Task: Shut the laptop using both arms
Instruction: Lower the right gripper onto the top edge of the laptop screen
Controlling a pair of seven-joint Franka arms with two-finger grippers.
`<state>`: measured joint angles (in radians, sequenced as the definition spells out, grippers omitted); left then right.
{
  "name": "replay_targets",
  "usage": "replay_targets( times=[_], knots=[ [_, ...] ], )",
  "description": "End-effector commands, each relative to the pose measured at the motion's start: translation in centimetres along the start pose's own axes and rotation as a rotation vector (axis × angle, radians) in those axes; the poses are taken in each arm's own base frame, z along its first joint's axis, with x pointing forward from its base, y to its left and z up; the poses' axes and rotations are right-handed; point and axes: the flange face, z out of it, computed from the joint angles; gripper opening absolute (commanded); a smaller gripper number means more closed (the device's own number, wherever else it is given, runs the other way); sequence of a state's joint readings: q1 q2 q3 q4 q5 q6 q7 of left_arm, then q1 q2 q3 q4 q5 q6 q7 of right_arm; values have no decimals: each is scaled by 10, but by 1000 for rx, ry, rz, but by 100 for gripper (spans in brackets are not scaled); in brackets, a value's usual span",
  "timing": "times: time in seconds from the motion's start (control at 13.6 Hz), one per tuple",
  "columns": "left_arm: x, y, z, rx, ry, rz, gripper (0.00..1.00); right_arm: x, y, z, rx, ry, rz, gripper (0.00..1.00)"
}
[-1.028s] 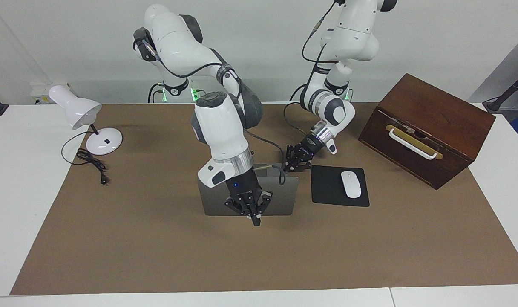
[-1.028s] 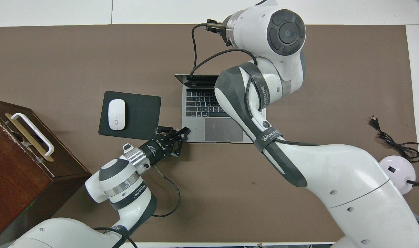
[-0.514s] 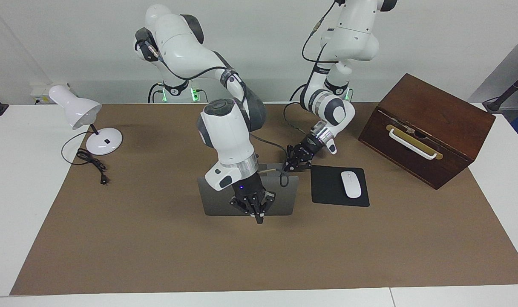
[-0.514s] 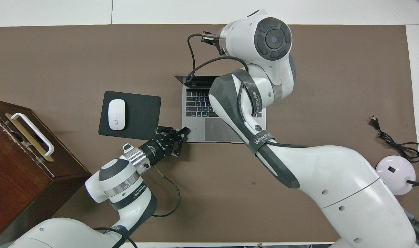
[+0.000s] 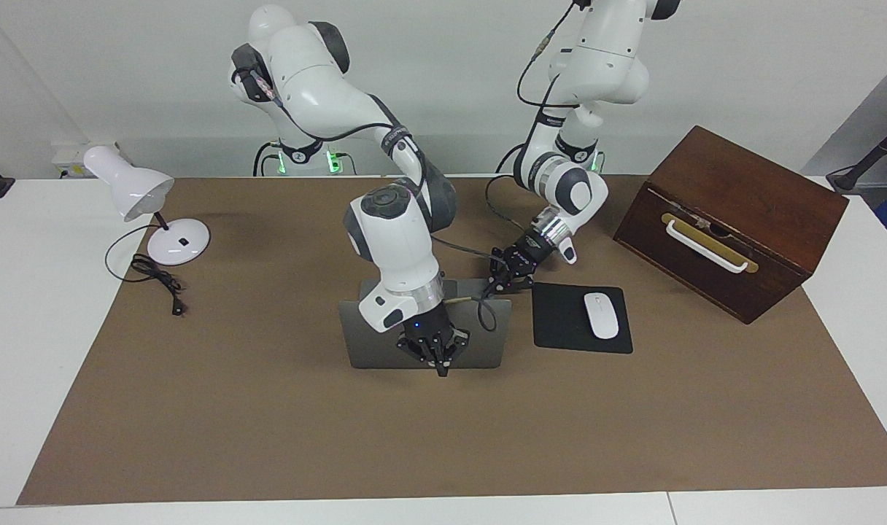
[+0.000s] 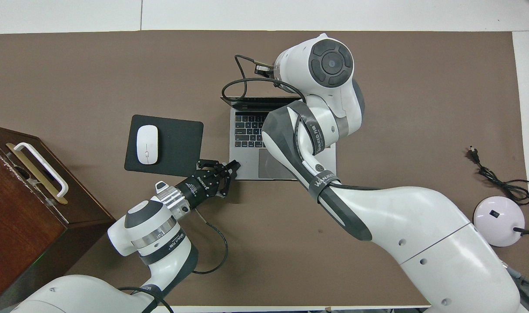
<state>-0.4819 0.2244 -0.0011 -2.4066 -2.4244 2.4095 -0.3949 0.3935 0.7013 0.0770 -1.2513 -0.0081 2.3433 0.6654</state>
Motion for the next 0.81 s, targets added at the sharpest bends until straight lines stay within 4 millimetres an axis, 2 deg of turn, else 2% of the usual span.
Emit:
replay_targets(
  times=[0.0, 0.15, 0.29, 0.73],
  knots=[
    [12, -4, 7, -12, 48, 2, 0, -11, 5, -9, -23, -42, 59, 0],
    [12, -4, 7, -12, 46, 2, 0, -14, 6, -10, -41, -67, 98, 0],
    [13, -4, 7, -12, 49, 1, 0, -21, -2, -12, -41, -75, 107, 0],
    [14, -4, 7, -13, 55, 1, 0, -35, 6, -7, -82, -117, 138, 0]
  ],
)
